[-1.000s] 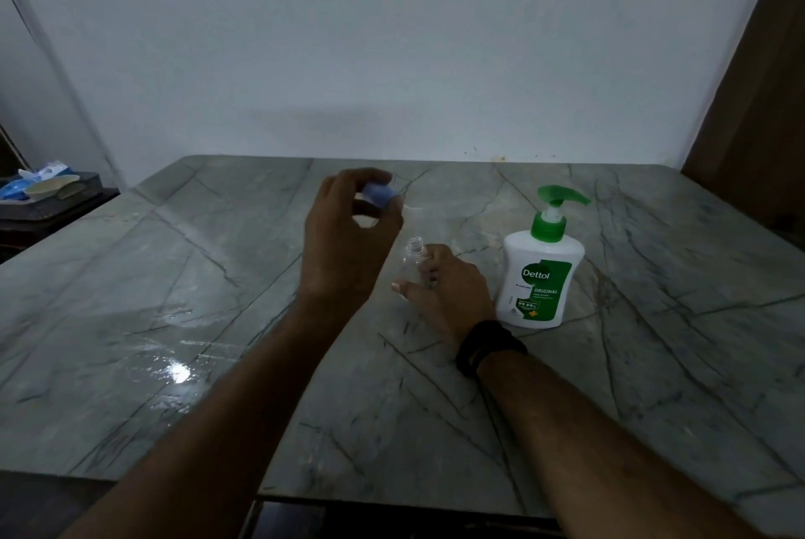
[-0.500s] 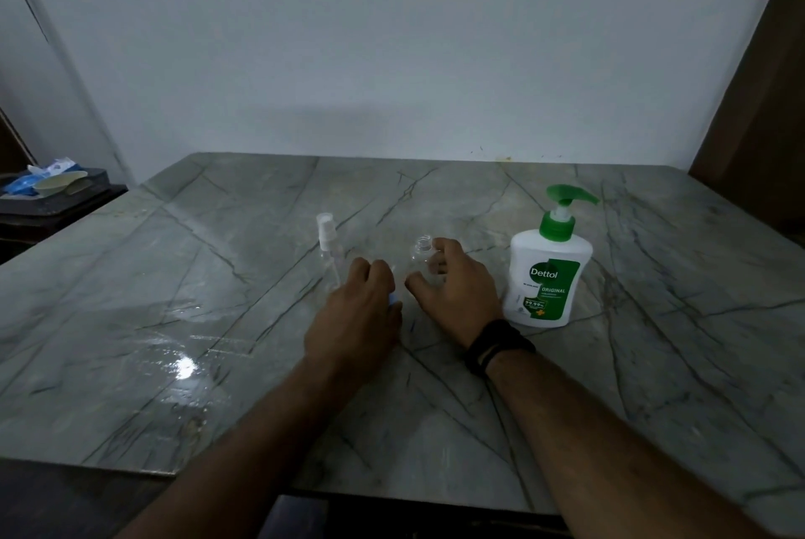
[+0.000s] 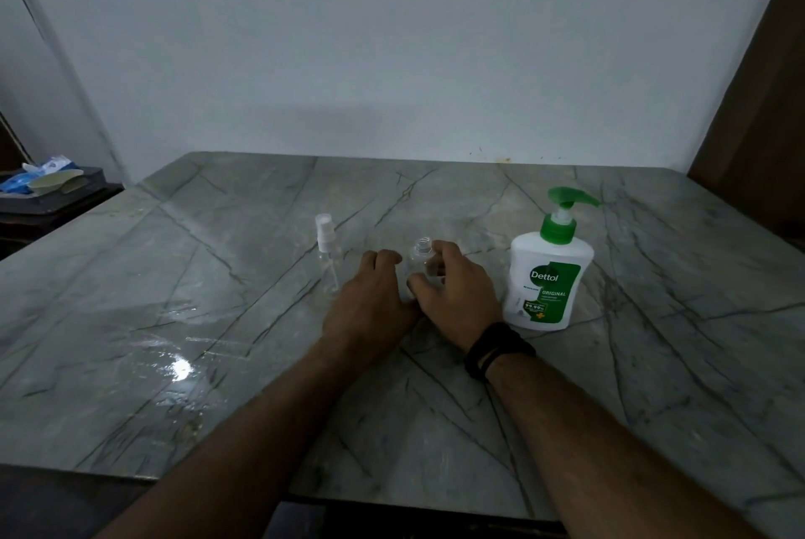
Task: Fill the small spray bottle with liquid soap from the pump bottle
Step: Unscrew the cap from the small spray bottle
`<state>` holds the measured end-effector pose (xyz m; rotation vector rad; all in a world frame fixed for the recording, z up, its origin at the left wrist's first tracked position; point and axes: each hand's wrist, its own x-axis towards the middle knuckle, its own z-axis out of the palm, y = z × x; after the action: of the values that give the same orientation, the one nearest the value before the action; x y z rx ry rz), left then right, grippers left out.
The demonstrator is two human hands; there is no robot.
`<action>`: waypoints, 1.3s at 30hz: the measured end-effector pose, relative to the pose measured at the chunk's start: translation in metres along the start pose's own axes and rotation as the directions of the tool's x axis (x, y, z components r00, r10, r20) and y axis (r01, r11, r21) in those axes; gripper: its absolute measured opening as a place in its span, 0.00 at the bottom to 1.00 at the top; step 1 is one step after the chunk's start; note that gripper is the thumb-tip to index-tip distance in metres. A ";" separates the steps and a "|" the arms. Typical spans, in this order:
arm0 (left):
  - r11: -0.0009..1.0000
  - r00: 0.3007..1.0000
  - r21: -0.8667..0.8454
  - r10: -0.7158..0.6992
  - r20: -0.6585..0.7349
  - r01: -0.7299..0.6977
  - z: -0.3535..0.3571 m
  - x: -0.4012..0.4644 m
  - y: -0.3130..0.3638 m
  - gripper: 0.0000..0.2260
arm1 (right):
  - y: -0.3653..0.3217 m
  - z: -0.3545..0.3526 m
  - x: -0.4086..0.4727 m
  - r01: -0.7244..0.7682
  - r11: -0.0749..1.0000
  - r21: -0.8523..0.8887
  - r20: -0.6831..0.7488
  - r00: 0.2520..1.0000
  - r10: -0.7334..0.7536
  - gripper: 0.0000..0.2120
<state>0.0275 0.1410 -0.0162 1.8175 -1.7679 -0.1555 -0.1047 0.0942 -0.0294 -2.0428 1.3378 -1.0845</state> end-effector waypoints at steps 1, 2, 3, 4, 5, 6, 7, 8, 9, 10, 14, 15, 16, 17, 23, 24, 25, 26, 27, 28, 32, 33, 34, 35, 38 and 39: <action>1.000 1.000 -0.019 -0.005 0.000 0.005 0.002 0.002 0.001 0.29 | 0.000 0.000 0.000 0.004 1.000 0.001 0.000 1.000 -0.004 0.27; 1.000 1.000 -0.026 -0.011 0.005 0.011 0.003 0.003 0.001 0.28 | 0.000 0.000 0.000 0.007 1.000 0.004 0.002 1.000 -0.007 0.27; 1.000 1.000 -0.024 -0.016 0.012 0.017 0.005 0.005 0.001 0.26 | 0.001 0.000 0.000 0.009 1.000 0.008 0.004 1.000 -0.009 0.28; 1.000 1.000 -0.022 -0.023 0.016 0.023 0.007 0.005 0.001 0.25 | 0.001 0.001 0.000 0.011 1.000 0.014 0.004 1.000 -0.011 0.28; 0.999 1.000 -0.024 -0.027 0.011 0.027 0.008 0.006 0.000 0.23 | 0.001 0.001 0.000 0.016 1.000 0.022 0.001 1.000 -0.017 0.29; 0.999 1.000 -0.030 -0.029 0.002 0.029 0.008 0.006 0.000 0.23 | 0.001 0.001 -0.001 0.027 0.999 0.031 -0.009 1.000 -0.027 0.29; 0.999 0.999 -0.039 -0.031 -0.009 0.031 0.008 0.006 0.001 0.23 | 0.001 0.002 -0.001 0.043 0.998 0.038 -0.026 0.999 -0.042 0.30; 0.998 0.999 -0.047 -0.034 -0.020 0.033 0.008 0.006 0.001 0.23 | 0.000 0.002 -0.001 0.062 0.997 0.041 -0.046 0.997 -0.060 0.30; 0.998 0.999 -0.056 -0.037 -0.032 0.035 0.009 0.006 0.001 0.24 | -0.001 0.002 -0.002 0.081 0.996 0.040 -0.069 0.995 -0.078 0.31; 0.997 0.998 -0.064 -0.039 -0.041 0.037 0.009 0.005 0.001 0.23 | -0.003 0.001 -0.004 0.099 0.995 0.032 -0.091 0.991 -0.095 0.31; 0.997 0.998 -0.068 -0.037 -0.050 0.034 0.007 0.004 0.002 0.25 | -0.016 -0.010 -0.013 0.174 0.979 -0.102 -0.167 0.968 -0.190 0.30; 0.997 0.998 -0.065 -0.033 -0.049 0.030 0.006 0.003 0.003 0.26 | -0.022 -0.015 -0.018 0.192 0.972 -0.135 -0.170 0.962 -0.213 0.30; 0.998 0.999 -0.061 -0.025 -0.047 0.022 0.006 0.003 0.003 0.26 | -0.028 -0.021 -0.023 0.222 0.964 -0.147 -0.170 0.954 -0.245 0.29; 0.998 0.999 -0.064 -0.012 -0.049 0.009 0.005 0.002 0.003 0.25 | -0.035 -0.027 -0.030 0.266 0.952 -0.149 -0.168 0.942 -0.289 0.28; 0.987 0.998 -0.161 -0.011 -0.068 0.000 0.005 -0.002 0.000 0.27 | -0.070 -0.063 -0.080 0.448 0.865 -0.228 -0.273 0.823 -0.498 0.22; 0.990 0.997 -0.143 -0.032 -0.071 0.021 0.006 0.000 0.001 0.26 | -0.071 -0.072 -0.083 0.430 0.869 -0.244 -0.306 0.817 -0.489 0.22; 0.991 0.995 -0.127 -0.050 -0.081 0.040 0.008 0.002 0.001 0.24 | -0.071 -0.081 -0.084 0.400 0.881 -0.252 -0.338 0.817 -0.467 0.23; 0.992 0.993 -0.120 -0.061 -0.098 0.049 0.010 0.003 0.000 0.23 | -0.070 -0.090 -0.083 0.365 0.894 -0.259 -0.371 0.817 -0.441 0.24; 0.992 0.991 -0.116 -0.065 -0.116 0.051 0.011 0.004 0.000 0.22 | -0.068 -0.099 -0.080 0.326 0.906 -0.270 -0.404 0.816 -0.414 0.26; 0.992 0.990 -0.114 -0.065 -0.126 0.051 0.012 0.004 -0.001 0.22 | -0.063 -0.107 -0.075 0.282 0.919 -0.277 -0.439 0.813 -0.382 0.27; 0.990 0.992 -0.137 -0.051 -0.117 0.034 0.013 0.003 -0.004 0.23 | -0.040 -0.119 -0.062 0.094 0.976 -0.198 -0.615 0.763 -0.199 0.40; 0.989 0.993 -0.141 -0.049 -0.112 0.032 0.013 0.003 -0.004 0.23 | -0.033 -0.115 -0.061 0.053 0.989 -0.141 -0.638 0.758 -0.132 0.43; 0.989 0.993 -0.144 -0.046 -0.109 0.030 0.013 0.003 -0.004 0.23 | -0.027 -0.109 -0.061 0.009 0.997 -0.076 -0.640 0.766 -0.056 0.46; 0.989 0.993 -0.146 -0.043 -0.105 0.028 0.013 0.003 -0.005 0.23 | -0.021 -0.102 -0.060 -0.039 0.999 -0.021 -0.624 0.781 0.018 0.48; 0.988 0.994 -0.149 -0.043 -0.097 0.028 0.013 0.004 -0.005 0.23 | -0.006 -0.086 -0.054 -0.124 0.991 0.048 -0.575 0.808 0.129 0.52; 0.989 0.994 -0.148 -0.045 -0.099 0.030 0.014 0.005 -0.006 0.23 | -0.004 -0.083 -0.050 -0.128 0.990 0.065 -0.570 0.809 0.142 0.53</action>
<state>0.0265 0.1316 -0.0289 1.7241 -1.6091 -0.1980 -0.1810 0.1447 0.0033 -1.6187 1.7070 -1.7265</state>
